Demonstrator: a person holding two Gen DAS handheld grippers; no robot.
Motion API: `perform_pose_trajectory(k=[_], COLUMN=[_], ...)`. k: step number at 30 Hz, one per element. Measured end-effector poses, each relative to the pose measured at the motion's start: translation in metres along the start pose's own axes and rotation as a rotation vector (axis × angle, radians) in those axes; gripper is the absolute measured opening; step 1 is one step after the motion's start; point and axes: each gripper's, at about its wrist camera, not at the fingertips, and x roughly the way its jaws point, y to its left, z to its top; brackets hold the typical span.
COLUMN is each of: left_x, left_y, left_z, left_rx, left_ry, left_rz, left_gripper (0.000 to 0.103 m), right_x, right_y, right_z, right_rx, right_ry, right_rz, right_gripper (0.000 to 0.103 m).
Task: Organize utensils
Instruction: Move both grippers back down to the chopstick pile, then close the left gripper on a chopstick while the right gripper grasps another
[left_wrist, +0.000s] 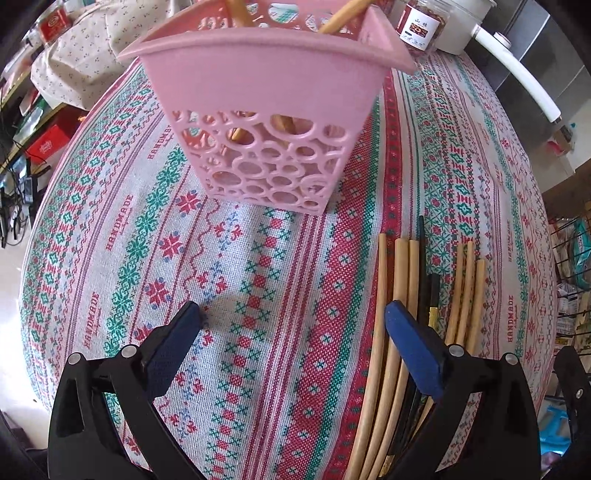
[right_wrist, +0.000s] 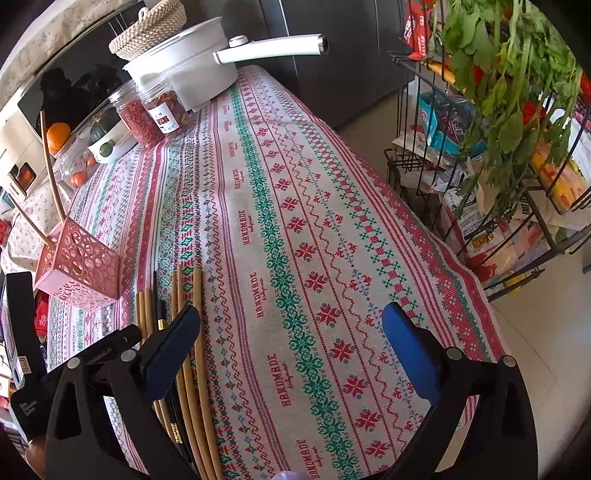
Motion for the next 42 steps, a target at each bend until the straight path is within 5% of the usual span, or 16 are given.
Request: perform_pose_trajectory(k=[5,10,12,20,30,33,34,37,42], left_x=[0.008,-0.002,-0.003,-0.009,-0.012,-0.022,-0.022,-0.026,-0.041], left_y=[-0.041,-0.057,-0.052,-0.032,0.002,0.017,0.016,0.02,0.034], left_z=[-0.001,-0.014,-0.016,-0.017,-0.018,-0.025,-0.025,-0.026,-0.028], left_rx=[0.1,0.183,0.198,0.198,0.178,0.184,0.185,0.185,0.177], left_ry=[-0.053,-0.097,-0.104,-0.105,-0.129,-0.13,-0.133,-0.147,-0.2], left_rz=[0.041,-0.007,-0.036,-0.137,-0.139,-0.134,-0.131,-0.145,-0.223], left_gripper=[0.079,0.022,0.01,0.005,0.005,0.005,0.005,0.005,0.005], right_x=[0.004,0.012,0.017,0.045,0.07,0.07,0.069,0.067,0.059], right_y=[0.003,0.011,0.017,0.048,0.068,0.079,0.083,0.084,0.066], right_z=[-0.001,0.0,0.001,0.011,0.006,0.002,0.001,0.0,0.002], right_rx=[-0.025,-0.035,-0.045,-0.074,-0.127,-0.167,-0.179,-0.163,-0.092], right_ry=[0.014,0.033,0.047,0.089,0.12,0.081,0.061,0.067,0.073], right_rz=[-0.01,-0.008,0.002,-0.01,-0.079,-0.118,-0.116,-0.04,0.061], right_gripper=[0.096,0.096,0.096,0.096,0.071,0.056,0.038,0.008,0.007])
